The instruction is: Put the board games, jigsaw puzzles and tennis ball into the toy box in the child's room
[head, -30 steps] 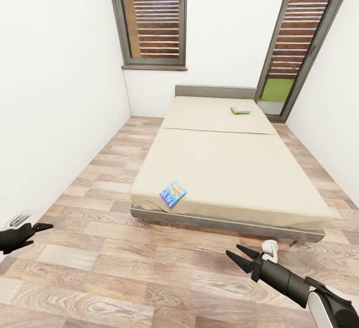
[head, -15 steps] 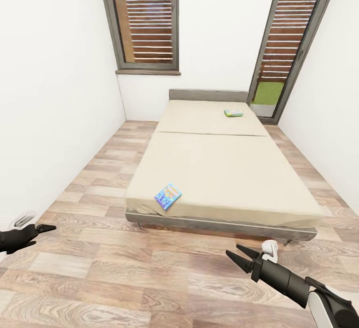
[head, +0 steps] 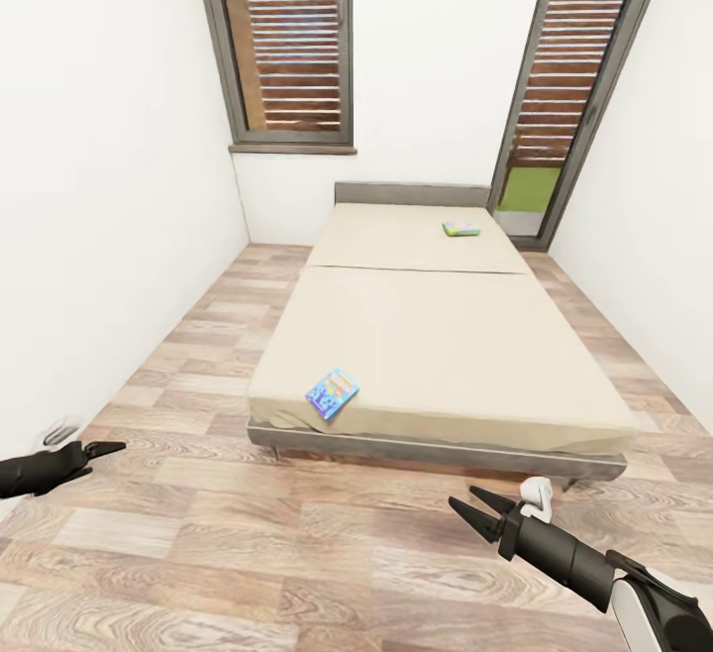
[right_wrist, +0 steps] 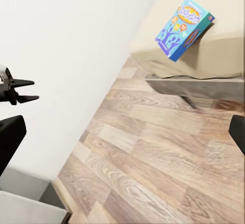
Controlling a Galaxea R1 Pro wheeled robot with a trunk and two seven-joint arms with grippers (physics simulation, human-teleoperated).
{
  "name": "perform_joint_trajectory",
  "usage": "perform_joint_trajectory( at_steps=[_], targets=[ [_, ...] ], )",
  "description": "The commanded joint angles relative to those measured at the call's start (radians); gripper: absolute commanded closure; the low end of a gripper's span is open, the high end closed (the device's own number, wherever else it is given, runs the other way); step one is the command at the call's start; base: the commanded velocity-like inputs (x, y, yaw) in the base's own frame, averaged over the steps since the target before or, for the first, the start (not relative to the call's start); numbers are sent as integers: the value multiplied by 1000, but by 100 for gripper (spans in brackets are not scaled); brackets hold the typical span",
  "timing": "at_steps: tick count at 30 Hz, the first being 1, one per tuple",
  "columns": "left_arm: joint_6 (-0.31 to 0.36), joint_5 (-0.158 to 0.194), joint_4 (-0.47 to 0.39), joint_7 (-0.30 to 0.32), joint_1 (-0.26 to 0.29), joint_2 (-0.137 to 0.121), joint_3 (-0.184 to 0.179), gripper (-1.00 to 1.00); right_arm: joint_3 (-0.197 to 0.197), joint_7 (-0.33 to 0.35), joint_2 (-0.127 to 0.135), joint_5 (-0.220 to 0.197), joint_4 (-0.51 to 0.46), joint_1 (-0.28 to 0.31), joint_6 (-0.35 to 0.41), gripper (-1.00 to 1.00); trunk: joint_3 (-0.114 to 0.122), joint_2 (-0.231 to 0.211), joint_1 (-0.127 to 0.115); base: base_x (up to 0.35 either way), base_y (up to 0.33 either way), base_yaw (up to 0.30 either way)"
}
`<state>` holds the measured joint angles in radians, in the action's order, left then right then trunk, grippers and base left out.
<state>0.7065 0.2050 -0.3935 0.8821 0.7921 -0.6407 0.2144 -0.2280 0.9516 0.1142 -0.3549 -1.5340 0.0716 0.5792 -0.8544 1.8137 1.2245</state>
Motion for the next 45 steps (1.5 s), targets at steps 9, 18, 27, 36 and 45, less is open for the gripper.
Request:
perform_joint_trajectory(
  at_steps=[9,18,27,36,45],
  targets=[
    [-22,-5,-1,89,-14,-1,-37,-100,23,-115,0,-11,-1,1,10,-100,0,0,0,0,0,0],
    [-25,-5,-1,97,-16,-2,-50,-100,71,-160,1,-14,-1,1,11,-100,0,0,0,0,0,0],
    [-25,-6,-1,98,-16,-2,-52,-100,76,-164,1,-15,-3,1,11,-100,0,0,0,0,0,0],
    [-25,-6,-1,98,-16,-2,-52,-100,75,-170,1,-21,-1,1,11,-100,0,0,0,0,0,0],
    [-25,-5,-1,100,-16,-1,-52,-100,74,-173,-3,-29,5,1,13,-100,0,0,0,0,0,0]
  ],
)
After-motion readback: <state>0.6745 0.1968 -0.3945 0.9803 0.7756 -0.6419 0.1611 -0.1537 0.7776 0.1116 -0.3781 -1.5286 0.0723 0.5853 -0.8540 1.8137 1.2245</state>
